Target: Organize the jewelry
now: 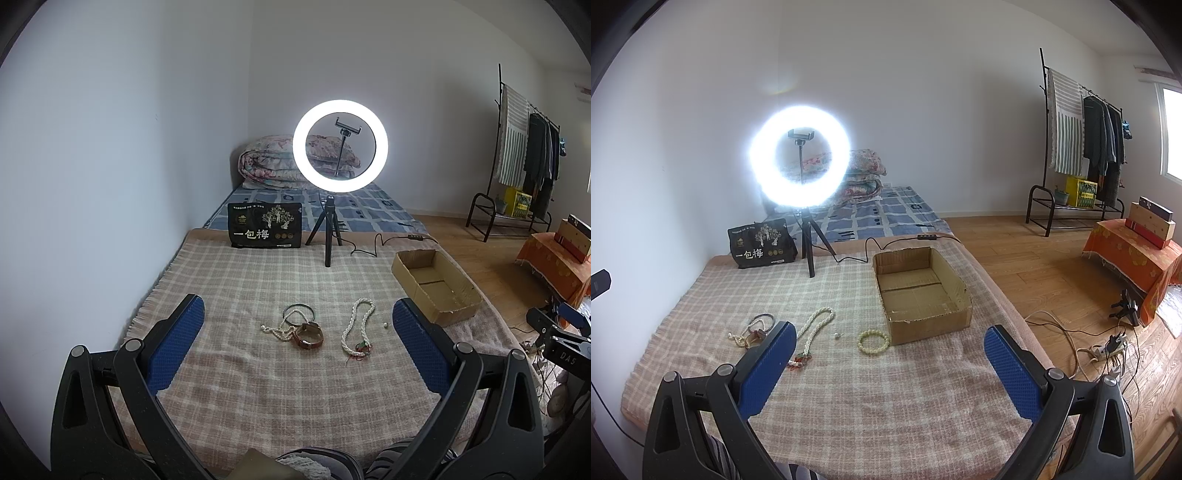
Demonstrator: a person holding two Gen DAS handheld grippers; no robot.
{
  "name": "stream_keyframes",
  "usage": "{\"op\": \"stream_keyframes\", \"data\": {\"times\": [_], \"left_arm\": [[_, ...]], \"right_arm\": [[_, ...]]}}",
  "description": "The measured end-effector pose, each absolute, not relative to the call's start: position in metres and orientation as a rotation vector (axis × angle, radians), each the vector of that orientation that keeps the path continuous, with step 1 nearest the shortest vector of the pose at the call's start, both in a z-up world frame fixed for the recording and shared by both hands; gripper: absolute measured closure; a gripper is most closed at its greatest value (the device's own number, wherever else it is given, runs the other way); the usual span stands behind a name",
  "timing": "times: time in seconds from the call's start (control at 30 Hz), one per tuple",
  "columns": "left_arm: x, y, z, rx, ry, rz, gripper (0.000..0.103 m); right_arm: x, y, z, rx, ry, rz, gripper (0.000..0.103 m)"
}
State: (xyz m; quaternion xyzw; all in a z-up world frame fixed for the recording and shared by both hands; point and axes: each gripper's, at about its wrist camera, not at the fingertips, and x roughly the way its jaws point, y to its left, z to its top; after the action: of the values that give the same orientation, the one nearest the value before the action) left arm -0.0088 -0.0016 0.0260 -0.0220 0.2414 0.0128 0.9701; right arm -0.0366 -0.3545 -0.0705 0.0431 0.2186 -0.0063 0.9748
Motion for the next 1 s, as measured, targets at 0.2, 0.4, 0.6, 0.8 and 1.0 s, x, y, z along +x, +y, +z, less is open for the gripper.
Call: {"op": "stream_keyframes", "data": {"times": [0.2,0.4,0.6,0.8,1.0], "left_arm": [[-0.0095,-0.0018,0.0266,-0.048,0.487,0.025,0.0],[-0.0097,-0.0011,0.0263,-0.048,0.487,0.025,0.0],[-0.0099,-0.0006,0.0258,-0.049,0.486,0.024,0.0],[-0.0098,-0.0008,0.0273,-0.05,0.485,0.023,0.0],[-0.0099,-0.0017,0.0315,-0.051,0.485,0.02,0.0]], "right_arm": [[-0.0365,-0.3531,-0.0697,0.087,0.441,-0.011,0.0],[-0.0362,-0.3526,-0.0693,0.088,0.441,-0.011,0.0],[-0.0363,-0.3519,-0.0689,0.087,0.442,-0.01,0.0],[-0.0361,-0.3517,-0.0686,0.087,0.442,-0.011,0.0],[-0.038,-0.351,-0.0672,0.087,0.441,-0.012,0.0]]}}
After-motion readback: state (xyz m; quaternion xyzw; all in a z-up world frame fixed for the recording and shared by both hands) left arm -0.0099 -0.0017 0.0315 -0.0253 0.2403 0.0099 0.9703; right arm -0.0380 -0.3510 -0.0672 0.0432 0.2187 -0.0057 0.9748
